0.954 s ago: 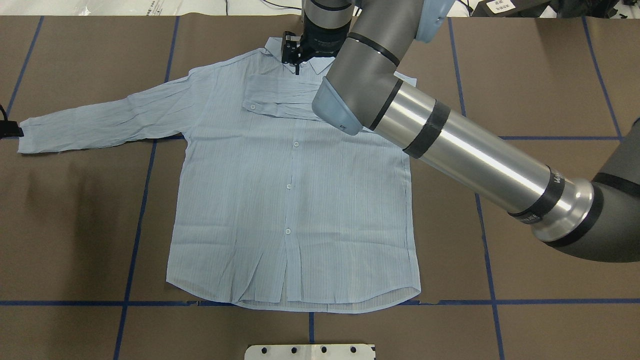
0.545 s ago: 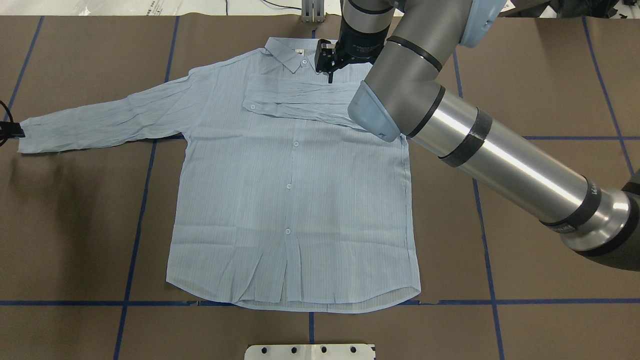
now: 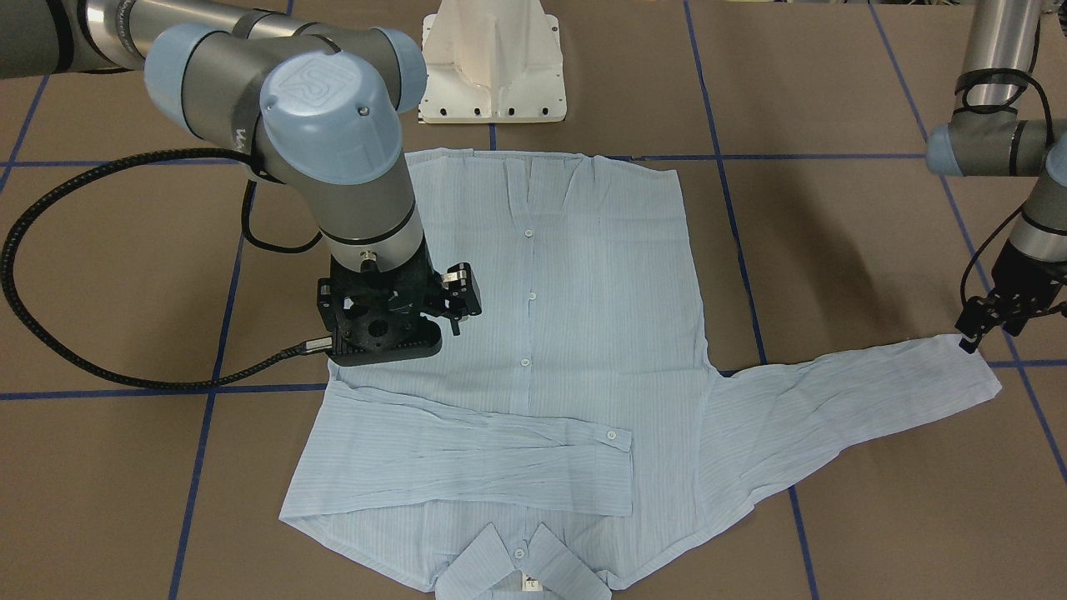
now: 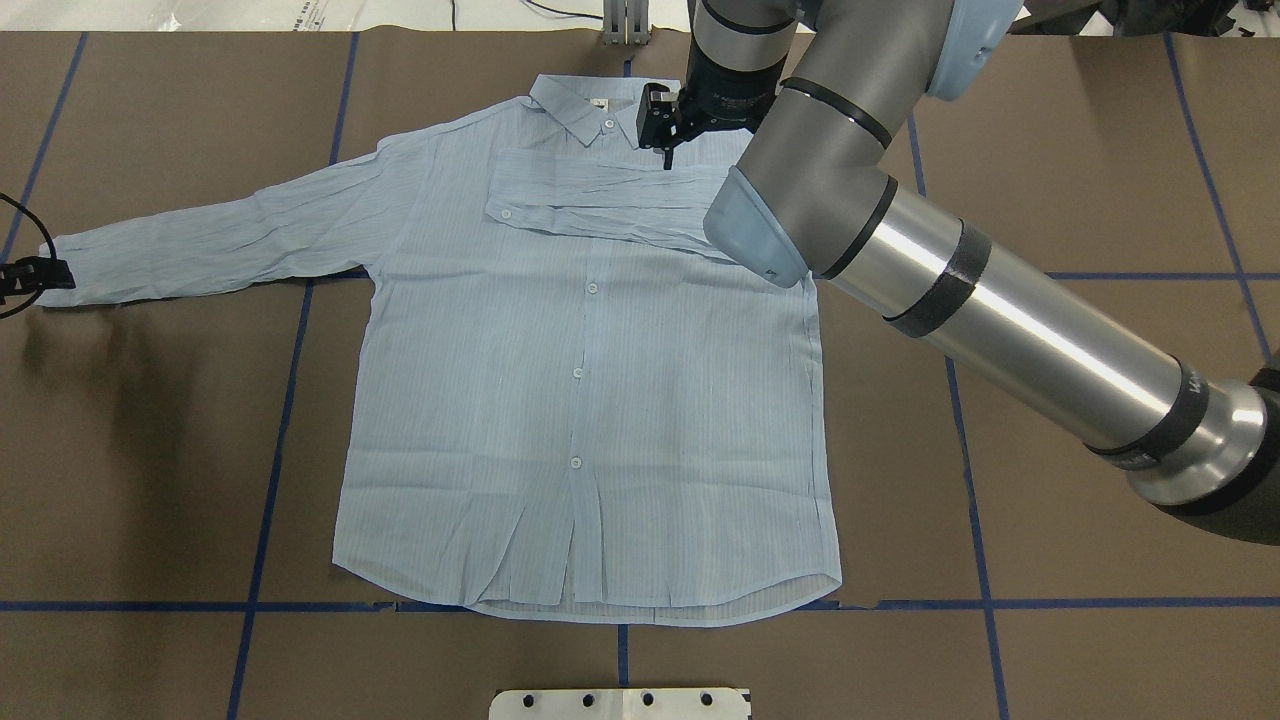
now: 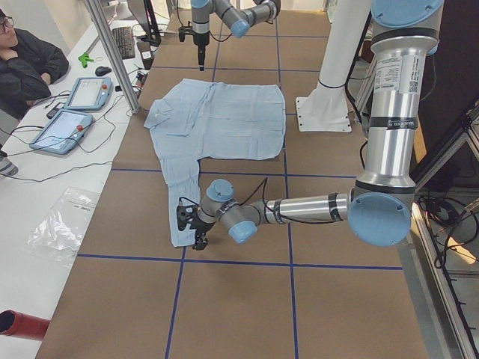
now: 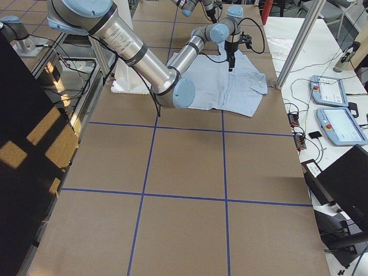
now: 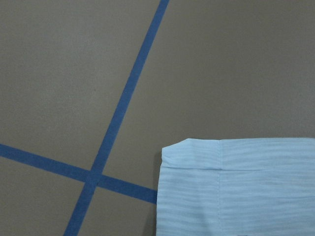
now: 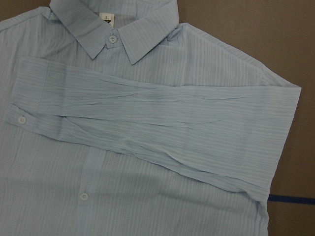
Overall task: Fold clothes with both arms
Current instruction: 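Lay the sleeve across the chest near the collar and release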
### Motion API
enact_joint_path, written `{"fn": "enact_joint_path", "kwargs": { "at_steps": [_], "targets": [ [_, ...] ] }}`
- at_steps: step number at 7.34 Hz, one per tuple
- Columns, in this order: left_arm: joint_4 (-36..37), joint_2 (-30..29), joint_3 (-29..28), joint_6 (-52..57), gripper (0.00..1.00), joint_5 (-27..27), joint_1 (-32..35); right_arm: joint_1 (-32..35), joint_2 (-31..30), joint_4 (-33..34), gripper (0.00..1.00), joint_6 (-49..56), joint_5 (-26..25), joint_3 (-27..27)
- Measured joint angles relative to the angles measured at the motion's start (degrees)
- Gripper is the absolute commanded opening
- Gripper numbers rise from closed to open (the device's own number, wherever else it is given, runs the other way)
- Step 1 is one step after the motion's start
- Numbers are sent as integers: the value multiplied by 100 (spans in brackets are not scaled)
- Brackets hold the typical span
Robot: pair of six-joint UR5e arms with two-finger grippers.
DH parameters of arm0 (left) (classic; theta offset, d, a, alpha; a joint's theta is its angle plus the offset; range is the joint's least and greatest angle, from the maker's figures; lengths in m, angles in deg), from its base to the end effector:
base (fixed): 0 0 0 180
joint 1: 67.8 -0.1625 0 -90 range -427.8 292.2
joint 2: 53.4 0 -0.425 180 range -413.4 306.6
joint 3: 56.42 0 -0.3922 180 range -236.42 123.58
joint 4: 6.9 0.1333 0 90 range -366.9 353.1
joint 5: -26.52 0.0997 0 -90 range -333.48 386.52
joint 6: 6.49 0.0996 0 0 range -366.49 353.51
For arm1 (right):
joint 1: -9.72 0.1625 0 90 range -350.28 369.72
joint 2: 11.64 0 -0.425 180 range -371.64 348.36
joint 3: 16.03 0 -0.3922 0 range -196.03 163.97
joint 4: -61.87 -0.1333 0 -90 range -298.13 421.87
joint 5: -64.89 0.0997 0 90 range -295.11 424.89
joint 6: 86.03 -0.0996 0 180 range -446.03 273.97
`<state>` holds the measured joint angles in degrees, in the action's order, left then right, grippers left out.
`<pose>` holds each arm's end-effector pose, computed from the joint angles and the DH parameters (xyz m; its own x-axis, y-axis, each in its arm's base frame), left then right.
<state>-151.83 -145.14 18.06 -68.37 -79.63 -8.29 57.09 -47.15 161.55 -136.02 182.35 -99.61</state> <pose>0.1789 -0.5119 0.6872 0.6833 -0.2682 -0.6791 0.4680 0.8748 0.1254 -0.4376 -0.6044 0.1249 0.7016 -0.0801 0.7080 -0.0102 0.9924 0.1224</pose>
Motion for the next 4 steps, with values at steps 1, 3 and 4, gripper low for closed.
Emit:
{"fn": "enact_joint_path", "kwargs": {
  "at_steps": [1,3,4],
  "targets": [
    [0,-1,-8,-5,74,-2,-24,0,-10,-1,100,-1,-4,-25],
    [0,-7,-61,-8,71,-6,-34,0,-11,-1,100,-2,-11,-75],
    [0,-9,-89,-8,67,-5,-36,0,-10,-1,100,-2,-12,-94]
  ]
}}
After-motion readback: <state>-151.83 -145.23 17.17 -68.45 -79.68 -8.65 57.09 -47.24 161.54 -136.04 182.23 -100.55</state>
